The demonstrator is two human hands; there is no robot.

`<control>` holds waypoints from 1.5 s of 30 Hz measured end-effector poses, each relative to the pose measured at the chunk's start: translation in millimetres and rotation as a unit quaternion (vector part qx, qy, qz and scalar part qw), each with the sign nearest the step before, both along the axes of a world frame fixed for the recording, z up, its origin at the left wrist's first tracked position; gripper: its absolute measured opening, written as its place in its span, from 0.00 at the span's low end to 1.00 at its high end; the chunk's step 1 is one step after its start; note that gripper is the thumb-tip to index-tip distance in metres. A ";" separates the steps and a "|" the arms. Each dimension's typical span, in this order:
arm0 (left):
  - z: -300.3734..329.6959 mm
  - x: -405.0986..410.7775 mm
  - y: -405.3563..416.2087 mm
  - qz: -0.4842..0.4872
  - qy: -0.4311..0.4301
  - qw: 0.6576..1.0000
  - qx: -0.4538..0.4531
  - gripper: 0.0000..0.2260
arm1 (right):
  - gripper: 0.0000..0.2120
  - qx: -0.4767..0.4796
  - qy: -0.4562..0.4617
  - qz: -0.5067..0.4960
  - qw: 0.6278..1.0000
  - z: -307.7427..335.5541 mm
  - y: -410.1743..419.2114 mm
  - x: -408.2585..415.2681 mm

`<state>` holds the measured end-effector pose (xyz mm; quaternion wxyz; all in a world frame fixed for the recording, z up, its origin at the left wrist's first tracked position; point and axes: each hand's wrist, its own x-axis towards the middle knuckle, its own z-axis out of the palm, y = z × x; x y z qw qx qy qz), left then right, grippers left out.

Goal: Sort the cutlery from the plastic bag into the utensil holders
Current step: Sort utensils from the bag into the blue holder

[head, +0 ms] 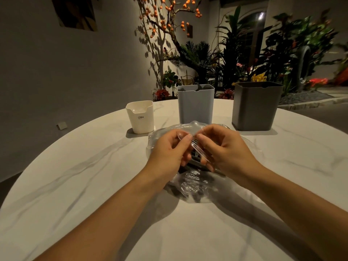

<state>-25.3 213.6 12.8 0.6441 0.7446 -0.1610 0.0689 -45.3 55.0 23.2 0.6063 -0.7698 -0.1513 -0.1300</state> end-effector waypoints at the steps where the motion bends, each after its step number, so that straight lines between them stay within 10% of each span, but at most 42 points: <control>1: -0.2 0.4 0.3 0.006 0.008 1.000 -0.014 0.06 | 0.05 0.007 0.009 0.008 1.000 0.0 0.0 0.0; 18: 15.4 -6.7 -6.2 0.035 0.078 0.981 -0.177 0.09 | 0.09 -0.066 -0.019 -0.032 0.997 0.8 4.6 3.1; 25: 21.7 -18.0 -9.2 -0.078 0.208 0.974 -0.045 0.10 | 0.12 0.062 0.046 0.007 0.997 6.7 9.4 -0.5; 32: 15.2 -22.7 -12.0 -0.114 0.148 0.974 0.125 0.10 | 0.11 0.150 0.085 -0.009 0.985 14.2 8.7 -1.1; 45: 8.5 -14.9 -13.4 -0.101 0.162 0.980 0.059 0.08 | 0.14 0.167 0.111 -0.021 0.979 11.4 9.5 -1.8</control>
